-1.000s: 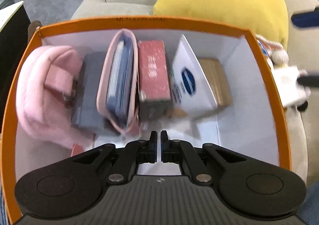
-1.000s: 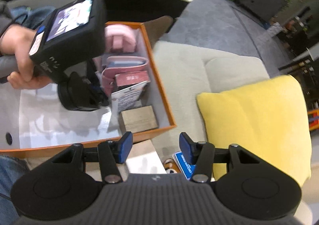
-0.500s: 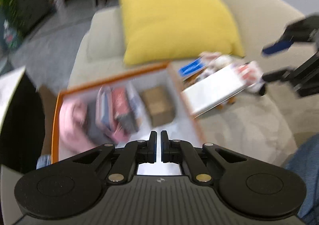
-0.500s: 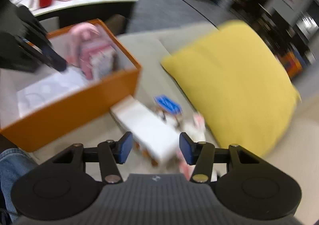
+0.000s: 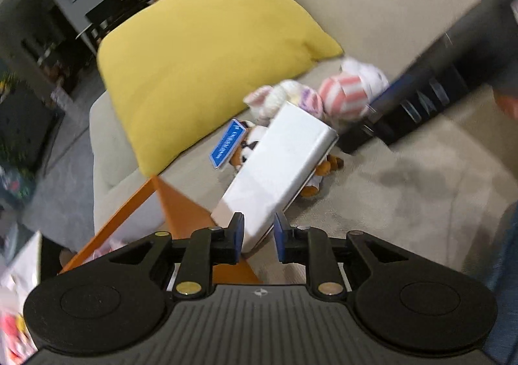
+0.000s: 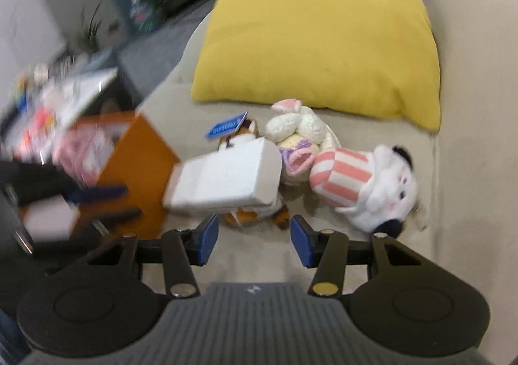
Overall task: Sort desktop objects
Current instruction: 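Move the left gripper to the long white box and grasp it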
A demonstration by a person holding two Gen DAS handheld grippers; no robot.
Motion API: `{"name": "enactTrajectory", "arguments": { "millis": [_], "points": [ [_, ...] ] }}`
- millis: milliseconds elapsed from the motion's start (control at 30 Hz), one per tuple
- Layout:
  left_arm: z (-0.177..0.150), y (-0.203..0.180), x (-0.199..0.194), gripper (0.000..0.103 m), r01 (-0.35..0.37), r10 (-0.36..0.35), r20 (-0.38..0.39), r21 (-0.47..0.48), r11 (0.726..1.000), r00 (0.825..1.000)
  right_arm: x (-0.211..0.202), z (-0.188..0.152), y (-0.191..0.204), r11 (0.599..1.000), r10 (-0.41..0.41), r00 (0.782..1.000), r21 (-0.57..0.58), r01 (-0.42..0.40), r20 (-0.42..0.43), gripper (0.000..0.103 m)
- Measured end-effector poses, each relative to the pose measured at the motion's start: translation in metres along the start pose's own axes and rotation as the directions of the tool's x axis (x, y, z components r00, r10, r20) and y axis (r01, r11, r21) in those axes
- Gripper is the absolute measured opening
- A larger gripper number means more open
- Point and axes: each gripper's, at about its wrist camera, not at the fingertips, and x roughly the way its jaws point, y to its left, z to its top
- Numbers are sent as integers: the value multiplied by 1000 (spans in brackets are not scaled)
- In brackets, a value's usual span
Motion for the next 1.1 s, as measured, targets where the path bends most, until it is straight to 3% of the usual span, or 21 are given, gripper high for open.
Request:
{"name": "enactTrajectory", "arguments": {
  "millis": [100,133,167,367,433,500,633,800,900,967,1100],
  "points": [
    [5,-12,16,40,-25,27,-19,81,996,999,13,6,-15,989,48,999,139,-49,16,58],
    [6,-15,22,51,-29,32,-23,102,994,999,18,8,-19,984,53,998,170,-55,15,58],
    [8,-18,28,55,-29,33,-26,124,992,999,22,9,-23,979,59,998,195,-60,12,60],
    [9,-30,53,55,-77,84,-23,217,973,996,52,10,-41,948,154,988,283,-144,-11,63],
    [8,-33,58,56,-104,110,-11,244,964,994,64,10,-41,945,179,984,281,-165,-22,60],
    [6,-35,61,57,-122,126,1,269,956,992,72,11,-40,942,200,979,281,-186,-24,46],
    [4,-43,68,61,-161,166,10,321,933,986,72,11,-43,917,242,970,327,-227,-5,42],
    [0,-62,73,62,-235,228,65,397,887,971,62,6,-50,876,288,957,397,-273,25,35],
    [-1,-71,76,62,-258,249,79,432,864,965,60,4,-54,836,346,937,438,-330,45,32],
    [-2,-74,77,62,-290,275,98,447,846,956,59,3,-52,833,358,933,436,-341,45,32],
    [-2,-75,75,48,-252,241,81,427,868,967,57,0,-57,825,366,929,443,-350,53,32]
  ]
}}
